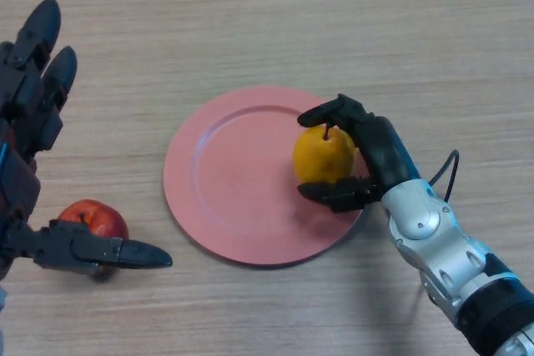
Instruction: Pick up the yellow pear and place it on the plate
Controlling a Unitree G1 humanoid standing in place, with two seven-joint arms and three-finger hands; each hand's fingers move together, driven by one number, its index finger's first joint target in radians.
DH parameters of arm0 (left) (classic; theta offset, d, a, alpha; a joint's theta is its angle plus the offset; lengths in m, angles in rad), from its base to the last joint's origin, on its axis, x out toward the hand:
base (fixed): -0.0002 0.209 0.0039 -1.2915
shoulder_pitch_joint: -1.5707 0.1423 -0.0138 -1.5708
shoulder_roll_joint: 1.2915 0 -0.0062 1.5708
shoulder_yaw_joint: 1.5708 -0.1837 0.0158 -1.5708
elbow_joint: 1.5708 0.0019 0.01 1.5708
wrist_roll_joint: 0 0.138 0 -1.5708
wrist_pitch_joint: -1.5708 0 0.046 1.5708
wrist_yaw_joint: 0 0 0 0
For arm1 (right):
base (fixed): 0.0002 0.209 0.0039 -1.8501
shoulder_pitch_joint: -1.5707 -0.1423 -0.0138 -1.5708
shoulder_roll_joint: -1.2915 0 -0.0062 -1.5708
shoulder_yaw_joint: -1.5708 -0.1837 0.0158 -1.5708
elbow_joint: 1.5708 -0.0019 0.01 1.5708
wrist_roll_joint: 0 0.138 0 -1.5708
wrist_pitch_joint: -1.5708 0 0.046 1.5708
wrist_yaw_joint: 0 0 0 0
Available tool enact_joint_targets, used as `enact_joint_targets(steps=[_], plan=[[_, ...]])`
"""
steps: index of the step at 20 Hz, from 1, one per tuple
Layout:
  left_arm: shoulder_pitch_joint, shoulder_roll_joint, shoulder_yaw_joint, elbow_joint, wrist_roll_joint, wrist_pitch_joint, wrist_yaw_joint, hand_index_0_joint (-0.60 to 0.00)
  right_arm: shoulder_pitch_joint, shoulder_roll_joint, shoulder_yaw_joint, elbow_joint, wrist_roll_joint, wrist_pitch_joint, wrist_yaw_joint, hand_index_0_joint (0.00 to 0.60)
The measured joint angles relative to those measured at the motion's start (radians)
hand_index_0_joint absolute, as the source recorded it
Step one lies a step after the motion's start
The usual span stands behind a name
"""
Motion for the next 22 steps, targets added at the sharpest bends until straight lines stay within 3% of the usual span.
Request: enact_joint_targets(steps=[2, 3, 6, 7, 11, 13, 17, 22], plan=[[0.001, 0.000, 0.000, 0.000, 0.000, -0.001, 0.000, 0.000, 0.000, 0.004, 0.046, 0.015, 0.003, 0.000, 0.010, 0.600], [0.002, 0.000, 0.000, 0.000, -0.001, -0.001, 0.000, 0.000, 0.000, 0.007, 0.050, 0.018, 0.003, 0.000, 0.021, 0.501], [0.008, 0.000, 0.004, 0.000, -0.001, -0.001, 0.000, 0.000, -0.001, 0.006, 0.061, 0.021, 0.001, 0.000, 0.022, 0.101], [0.012, 0.000, 0.011, 0.000, -0.001, -0.001, 0.000, 0.000, -0.002, 0.006, 0.068, 0.021, 0.001, 0.000, 0.023, 0.015], [0.022, 0.000, 0.040, -0.008, 0.000, -0.001, 0.000, 0.000, 0.000, 0.005, 0.076, -0.057, 0.001, 0.003, 0.038, 0.000], [0.020, 0.000, 0.040, -0.008, 0.001, -0.012, 0.000, 0.000, 0.022, 0.005, 0.049, -0.173, 0.001, 0.046, 0.079, 0.000], [0.017, -0.002, 0.033, -0.009, 0.010, -0.018, 0.000, 0.000, 0.109, 0.007, -0.101, -0.397, -0.020, 0.138, 0.182, 0.000], [0.000, -0.004, 0.023, 0.000, 0.009, -0.036, 0.011, 0.000, 0.295, 0.007, -0.338, -0.792, -0.045, 0.239, 0.334, 0.000]])
